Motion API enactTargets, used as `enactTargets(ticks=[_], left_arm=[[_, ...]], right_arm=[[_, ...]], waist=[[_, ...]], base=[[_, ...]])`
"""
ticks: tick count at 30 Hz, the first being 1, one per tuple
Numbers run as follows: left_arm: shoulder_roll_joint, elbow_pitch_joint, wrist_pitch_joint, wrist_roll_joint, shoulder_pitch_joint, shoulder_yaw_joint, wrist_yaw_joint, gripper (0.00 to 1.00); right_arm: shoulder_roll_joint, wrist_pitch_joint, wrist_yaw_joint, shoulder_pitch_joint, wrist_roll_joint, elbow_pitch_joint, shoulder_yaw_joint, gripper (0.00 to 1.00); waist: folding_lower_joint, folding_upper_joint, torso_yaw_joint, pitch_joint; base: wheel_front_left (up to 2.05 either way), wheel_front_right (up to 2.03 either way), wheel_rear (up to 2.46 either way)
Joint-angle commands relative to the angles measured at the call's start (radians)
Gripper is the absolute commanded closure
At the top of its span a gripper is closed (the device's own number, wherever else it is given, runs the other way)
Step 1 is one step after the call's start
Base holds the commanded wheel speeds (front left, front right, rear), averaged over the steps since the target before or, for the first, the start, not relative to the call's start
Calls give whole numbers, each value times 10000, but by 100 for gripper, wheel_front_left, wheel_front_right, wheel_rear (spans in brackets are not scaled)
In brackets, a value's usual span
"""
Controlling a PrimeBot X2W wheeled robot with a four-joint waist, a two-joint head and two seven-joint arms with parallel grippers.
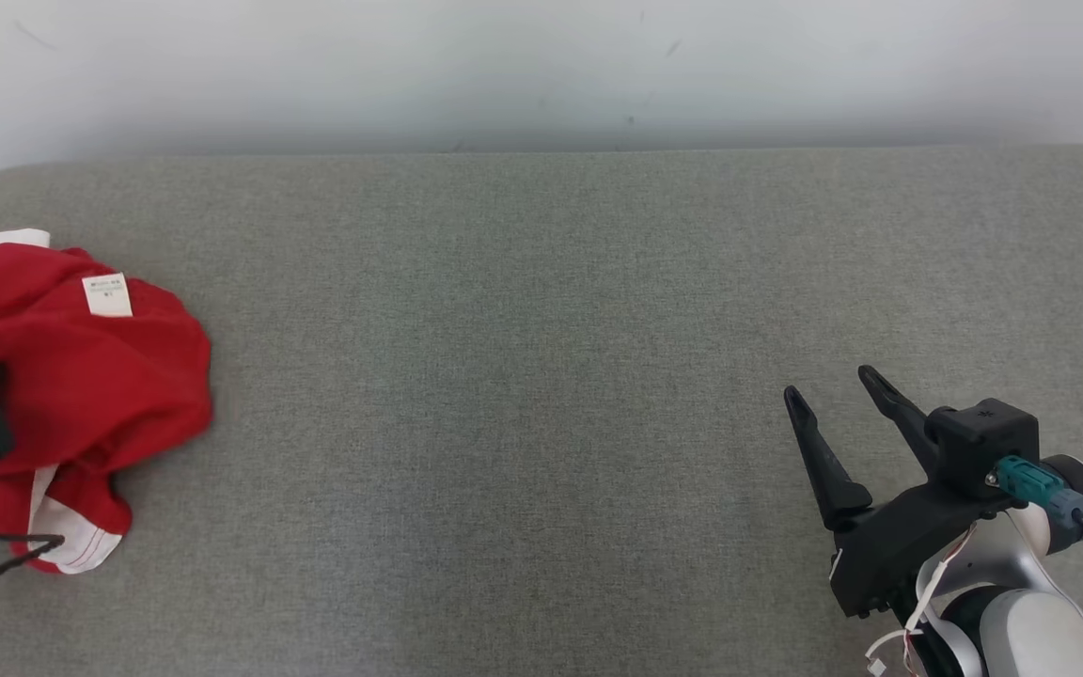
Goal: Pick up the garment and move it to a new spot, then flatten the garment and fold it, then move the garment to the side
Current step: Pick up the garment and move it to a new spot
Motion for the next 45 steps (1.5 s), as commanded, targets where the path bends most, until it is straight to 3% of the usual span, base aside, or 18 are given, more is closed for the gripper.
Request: enactTargets(ticks=[1, 6, 7, 8, 9, 28, 37, 45], left_arm=[[17, 140, 89, -71, -102, -50, 11, 0], [-101, 572, -17, -119, -148, -60, 49, 0], [-85, 646, -68, -85, -135, -99, 51, 29], [-82, 699, -176, -17, -128, -139, 35, 87], [-141, 748, -277, -29, -115, -141, 2, 100], [-166, 832, -1997, -6, -773, -347, -546, 100], [-474, -174, -2584, -28, -1573, -637, -938, 100], [-789, -1782, -2493, 84, -1901, -1251, -1137, 100]], right_arm=[[-44, 15, 30, -89, 62, -8, -3, 0], [-45, 89, 30, -93, 28, -78, -55, 0], [-45, 103, 30, -95, 24, -84, -69, 0], [-45, 121, 30, -95, 19, -88, -79, 0], [-44, 127, 30, -77, 19, -88, -91, 0], [-46, 140, 30, 185, 158, -26, -96, 0], [-44, -30, 30, 289, 344, 179, -128, 0], [-44, -242, 30, 332, 411, 335, -293, 0]], waist=[[-2, -2, -35, 4], [-2, -2, -66, 38], [-2, -2, -61, 37], [-2, -2, -51, 31], [-2, -2, -32, 14], [-2, -2, 360, -427], [-2, -2, 312, -756], [-2, -2, 0, -895]], base=[[0, 0, 0], [0, 0, 0], [0, 0, 0], [0, 0, 0], [0, 0, 0], [0, 0, 0], [0, 0, 0], [0, 0, 0]])
